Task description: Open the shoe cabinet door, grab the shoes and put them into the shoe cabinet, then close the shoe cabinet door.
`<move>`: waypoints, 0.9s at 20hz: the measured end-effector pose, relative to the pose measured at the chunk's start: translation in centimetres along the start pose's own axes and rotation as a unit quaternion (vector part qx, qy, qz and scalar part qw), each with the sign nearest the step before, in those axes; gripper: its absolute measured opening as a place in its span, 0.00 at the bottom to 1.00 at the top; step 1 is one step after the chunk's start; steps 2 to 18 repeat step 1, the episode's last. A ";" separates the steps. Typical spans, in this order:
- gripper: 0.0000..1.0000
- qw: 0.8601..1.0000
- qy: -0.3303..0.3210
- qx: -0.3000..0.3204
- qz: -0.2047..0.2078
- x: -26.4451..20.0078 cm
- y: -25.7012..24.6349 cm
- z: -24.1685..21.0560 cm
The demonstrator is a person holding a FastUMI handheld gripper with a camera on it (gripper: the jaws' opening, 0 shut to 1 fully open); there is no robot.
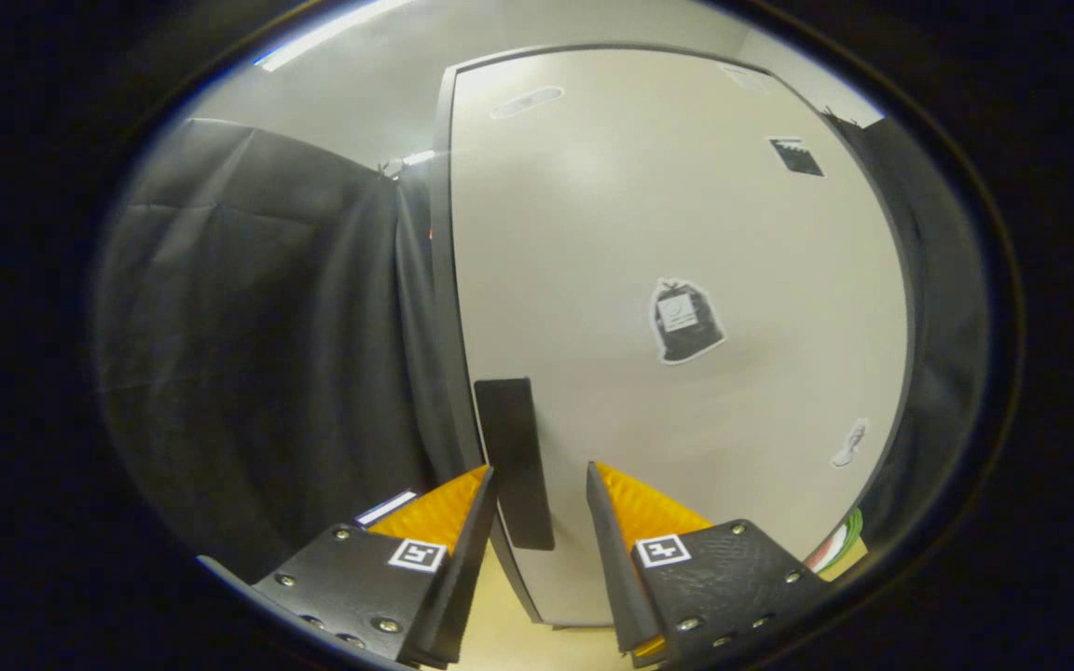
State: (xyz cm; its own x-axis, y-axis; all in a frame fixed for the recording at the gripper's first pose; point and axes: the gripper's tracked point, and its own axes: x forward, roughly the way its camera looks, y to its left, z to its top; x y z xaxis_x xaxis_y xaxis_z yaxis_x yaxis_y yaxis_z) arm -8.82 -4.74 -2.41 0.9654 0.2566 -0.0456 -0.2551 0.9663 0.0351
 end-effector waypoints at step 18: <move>0.59 1.000 -0.003 -0.001 -0.008 -0.6 -0.9 0.3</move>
